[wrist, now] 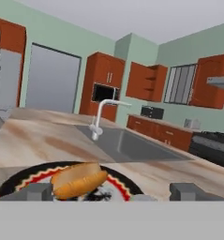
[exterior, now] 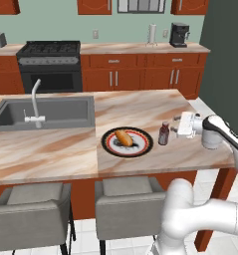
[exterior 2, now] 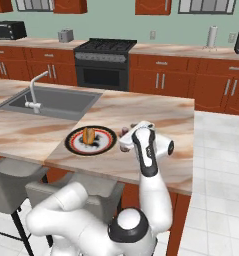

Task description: Move the hot dog bun to the plate on the dining table and place the condiment next to that plate. Then navigate to the fridge and take the sausage and place it on the plate as well.

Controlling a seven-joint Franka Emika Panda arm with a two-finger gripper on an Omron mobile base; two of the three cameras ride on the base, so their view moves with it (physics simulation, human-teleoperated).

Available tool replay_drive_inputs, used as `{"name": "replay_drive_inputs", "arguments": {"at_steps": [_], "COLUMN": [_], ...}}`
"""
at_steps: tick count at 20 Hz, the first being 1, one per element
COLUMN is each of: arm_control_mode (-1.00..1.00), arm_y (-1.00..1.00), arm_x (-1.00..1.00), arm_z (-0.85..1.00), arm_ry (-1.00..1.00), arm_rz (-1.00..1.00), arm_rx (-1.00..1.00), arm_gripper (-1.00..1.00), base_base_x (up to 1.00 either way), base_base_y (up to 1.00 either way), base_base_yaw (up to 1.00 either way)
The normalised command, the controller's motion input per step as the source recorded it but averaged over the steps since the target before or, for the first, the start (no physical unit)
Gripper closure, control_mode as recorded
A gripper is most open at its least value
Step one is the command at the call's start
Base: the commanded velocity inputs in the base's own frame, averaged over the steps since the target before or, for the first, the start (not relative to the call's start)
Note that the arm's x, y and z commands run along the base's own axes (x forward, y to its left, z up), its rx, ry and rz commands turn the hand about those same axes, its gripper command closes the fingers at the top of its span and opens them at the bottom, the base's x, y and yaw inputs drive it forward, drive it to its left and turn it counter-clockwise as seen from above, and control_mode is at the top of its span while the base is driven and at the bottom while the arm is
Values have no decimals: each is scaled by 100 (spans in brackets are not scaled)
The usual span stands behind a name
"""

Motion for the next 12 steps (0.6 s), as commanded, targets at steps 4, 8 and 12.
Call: {"name": "replay_drive_inputs", "arguments": {"at_steps": [4,8,12], "arm_control_mode": [-100,-100,-100], "arm_y": [43,65,82], "arm_x": [-64,-72,-66], "arm_z": [74,63,48], "arm_ry": [-6,1,13], "arm_rz": [-1,-6,-13], "arm_rx": [-9,-7,-7], "arm_gripper": [-100,-100,-100], "base_base_x": [0,0,0], "base_base_y": [0,0,0], "base_base_yaw": [0,0,0]}}
